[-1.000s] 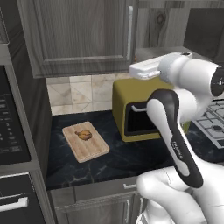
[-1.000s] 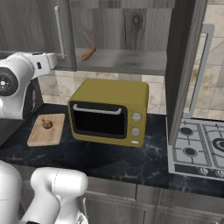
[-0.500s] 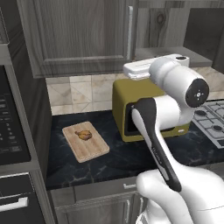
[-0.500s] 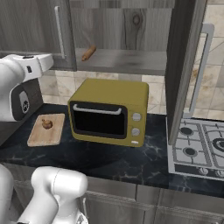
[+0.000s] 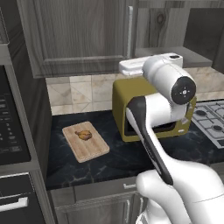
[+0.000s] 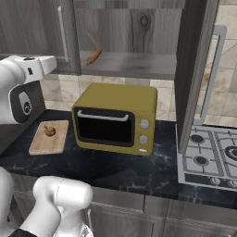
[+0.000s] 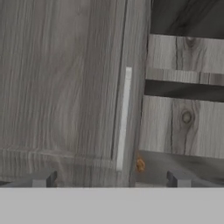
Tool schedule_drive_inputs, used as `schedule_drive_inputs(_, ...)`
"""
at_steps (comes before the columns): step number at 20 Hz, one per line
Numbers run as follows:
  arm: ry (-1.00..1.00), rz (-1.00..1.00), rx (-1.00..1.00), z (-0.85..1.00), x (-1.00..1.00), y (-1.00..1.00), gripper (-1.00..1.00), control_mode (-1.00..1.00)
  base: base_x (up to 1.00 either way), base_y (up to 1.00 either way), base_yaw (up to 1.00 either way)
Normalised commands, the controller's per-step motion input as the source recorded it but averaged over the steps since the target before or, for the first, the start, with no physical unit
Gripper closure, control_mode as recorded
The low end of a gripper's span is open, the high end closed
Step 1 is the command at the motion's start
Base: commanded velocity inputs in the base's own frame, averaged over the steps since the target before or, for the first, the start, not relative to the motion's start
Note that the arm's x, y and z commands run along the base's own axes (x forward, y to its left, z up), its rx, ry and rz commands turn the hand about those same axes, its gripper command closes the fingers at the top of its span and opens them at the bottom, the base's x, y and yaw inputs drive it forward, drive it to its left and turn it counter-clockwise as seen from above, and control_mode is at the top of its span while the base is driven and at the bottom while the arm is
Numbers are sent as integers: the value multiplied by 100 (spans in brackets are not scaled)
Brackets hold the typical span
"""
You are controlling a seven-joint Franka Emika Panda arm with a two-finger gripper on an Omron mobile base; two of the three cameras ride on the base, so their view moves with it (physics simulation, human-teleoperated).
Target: Open the cabinet, retrieve the rolling pin, and place it next to the meat on the cutting board to prepare for tenderizing.
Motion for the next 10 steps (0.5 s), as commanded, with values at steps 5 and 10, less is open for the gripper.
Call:
schedule_drive_inputs(5, 0, 0, 0, 0, 41, 10, -100, -100, 0, 0, 0)
schedule_drive_inputs(10, 0, 0, 0, 3, 51, 0, -100, -100, 0, 0, 0)
